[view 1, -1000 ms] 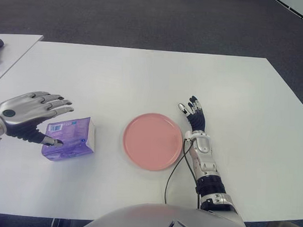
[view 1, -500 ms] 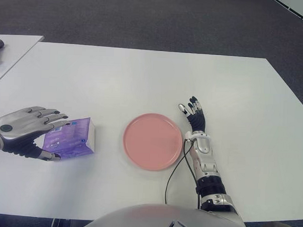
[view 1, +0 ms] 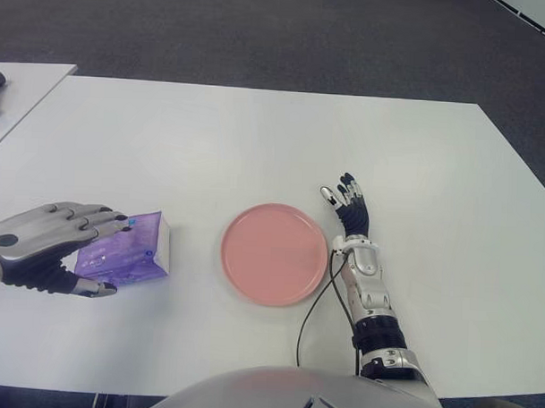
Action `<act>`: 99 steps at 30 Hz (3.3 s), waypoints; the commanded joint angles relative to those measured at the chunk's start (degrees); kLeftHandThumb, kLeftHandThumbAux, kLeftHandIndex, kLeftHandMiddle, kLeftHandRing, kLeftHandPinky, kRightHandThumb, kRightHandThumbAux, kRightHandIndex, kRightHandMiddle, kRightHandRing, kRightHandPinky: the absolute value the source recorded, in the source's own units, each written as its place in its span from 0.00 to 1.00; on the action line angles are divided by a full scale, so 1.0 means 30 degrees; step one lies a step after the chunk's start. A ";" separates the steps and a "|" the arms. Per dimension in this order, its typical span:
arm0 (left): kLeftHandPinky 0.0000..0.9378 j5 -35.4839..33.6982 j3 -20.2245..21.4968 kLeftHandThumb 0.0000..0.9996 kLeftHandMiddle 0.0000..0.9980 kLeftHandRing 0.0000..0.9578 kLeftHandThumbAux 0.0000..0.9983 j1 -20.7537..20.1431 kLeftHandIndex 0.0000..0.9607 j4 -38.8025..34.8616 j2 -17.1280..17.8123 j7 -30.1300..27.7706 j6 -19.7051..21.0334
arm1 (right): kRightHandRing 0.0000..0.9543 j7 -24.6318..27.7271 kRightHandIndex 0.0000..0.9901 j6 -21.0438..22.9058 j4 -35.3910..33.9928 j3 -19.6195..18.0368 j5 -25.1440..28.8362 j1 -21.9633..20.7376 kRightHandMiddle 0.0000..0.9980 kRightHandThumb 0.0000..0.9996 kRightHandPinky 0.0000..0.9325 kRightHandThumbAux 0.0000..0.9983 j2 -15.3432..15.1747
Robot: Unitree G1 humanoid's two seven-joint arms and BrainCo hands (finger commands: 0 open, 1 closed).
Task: Put the tissue paper into the plate.
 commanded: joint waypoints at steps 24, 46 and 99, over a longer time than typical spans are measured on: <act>0.00 0.2016 -0.1922 0.10 0.00 0.00 0.19 -0.2447 0.00 0.1698 -0.0623 0.2416 0.0633 | 0.00 0.0162 0.00 0.1105 0.1539 -0.0405 0.0281 0.0539 0.00 0.20 0.01 0.66 0.0191; 0.00 0.4876 -0.1924 0.10 0.00 0.00 0.24 -0.3464 0.00 0.2283 -0.0783 0.6908 -0.0314 | 0.00 0.0237 0.00 0.1005 0.1859 -0.0551 0.0246 0.0335 0.00 0.20 0.01 0.66 0.0187; 0.00 0.6076 -0.5345 0.11 0.00 0.00 0.23 -0.3509 0.00 0.3881 0.0130 0.7338 -0.0072 | 0.00 0.0457 0.00 0.1366 0.0584 -0.0505 0.0238 0.1164 0.00 0.20 0.01 0.66 0.0148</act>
